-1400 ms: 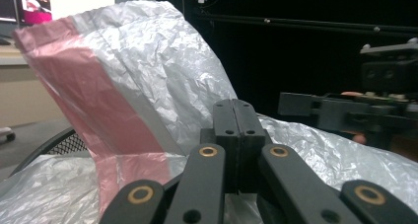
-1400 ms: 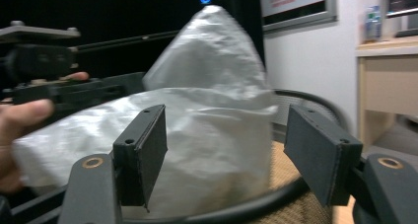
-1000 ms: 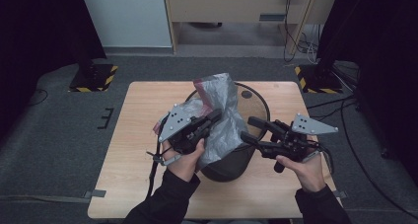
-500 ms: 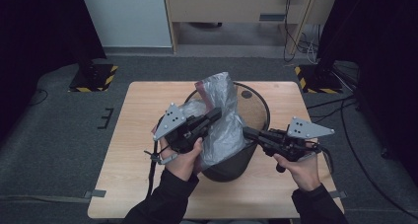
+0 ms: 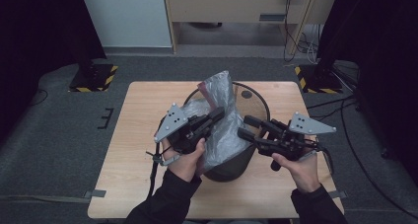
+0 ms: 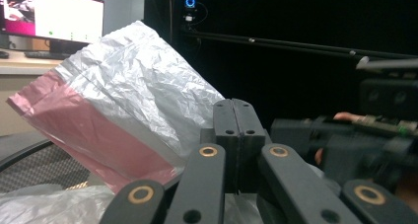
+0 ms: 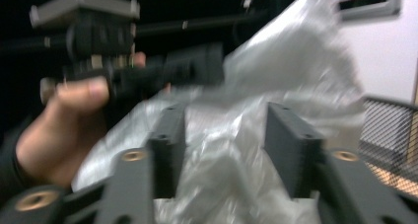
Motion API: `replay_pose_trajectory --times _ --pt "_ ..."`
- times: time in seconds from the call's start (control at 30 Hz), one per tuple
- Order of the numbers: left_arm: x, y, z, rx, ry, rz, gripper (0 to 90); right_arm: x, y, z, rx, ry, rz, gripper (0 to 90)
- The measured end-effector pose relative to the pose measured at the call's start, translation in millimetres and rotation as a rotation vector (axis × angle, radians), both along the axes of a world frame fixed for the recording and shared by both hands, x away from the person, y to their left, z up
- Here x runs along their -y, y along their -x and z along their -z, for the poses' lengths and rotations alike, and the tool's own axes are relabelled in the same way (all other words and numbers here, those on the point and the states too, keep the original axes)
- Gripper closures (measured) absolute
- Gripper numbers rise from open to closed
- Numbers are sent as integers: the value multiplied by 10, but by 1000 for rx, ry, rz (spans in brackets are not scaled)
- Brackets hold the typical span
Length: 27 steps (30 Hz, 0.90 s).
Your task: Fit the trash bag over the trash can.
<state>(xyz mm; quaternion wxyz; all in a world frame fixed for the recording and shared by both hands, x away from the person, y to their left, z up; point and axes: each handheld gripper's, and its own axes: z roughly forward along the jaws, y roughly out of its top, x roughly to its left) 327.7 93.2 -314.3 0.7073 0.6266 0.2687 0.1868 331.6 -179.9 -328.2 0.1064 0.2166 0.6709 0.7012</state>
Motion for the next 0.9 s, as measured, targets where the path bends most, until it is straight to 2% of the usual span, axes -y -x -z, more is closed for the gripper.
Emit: replay_pose_trajectory --times 0.03,0.07,0.13,0.17,0.23,0.33,0.37,0.47,0.57,0.7,0.77,0.83,0.9 --pt "7 1 -8 2 2 3 900 -22 3 31 7 35 -17 649" --pt "11 1 -14 1 4 7 900 -31 8 47 13 48 -24 723" --pt "15 2 -30 1 13 20 900 -34 12 55 13 74 -35 846" --pt "15 4 -33 2 13 20 900 -27 15 59 32 83 -31 887" --pt "-2 4 -37 4 17 17 887 -11 16 53 41 91 -26 899" --pt "-76 8 -43 -2 50 -4 763 37 11 45 57 93 -1 900" --pt "-123 11 -46 -3 54 -10 743 54 1 44 69 90 9 900" --pt "-277 37 -37 -7 76 -49 654 128 -19 45 71 71 44 900" --pt "-425 73 -2 -19 90 -85 611 178 -37 65 63 64 65 900" --pt "-493 122 81 -45 71 -95 579 208 -51 99 69 58 95 900" --pt "-471 145 135 -68 46 -81 569 215 -56 110 78 55 113 899" --pt "-441 157 177 -77 31 -73 558 224 -58 119 85 47 128 899" --pt "-404 161 201 -88 -2 -68 541 232 -54 123 85 51 132 897"
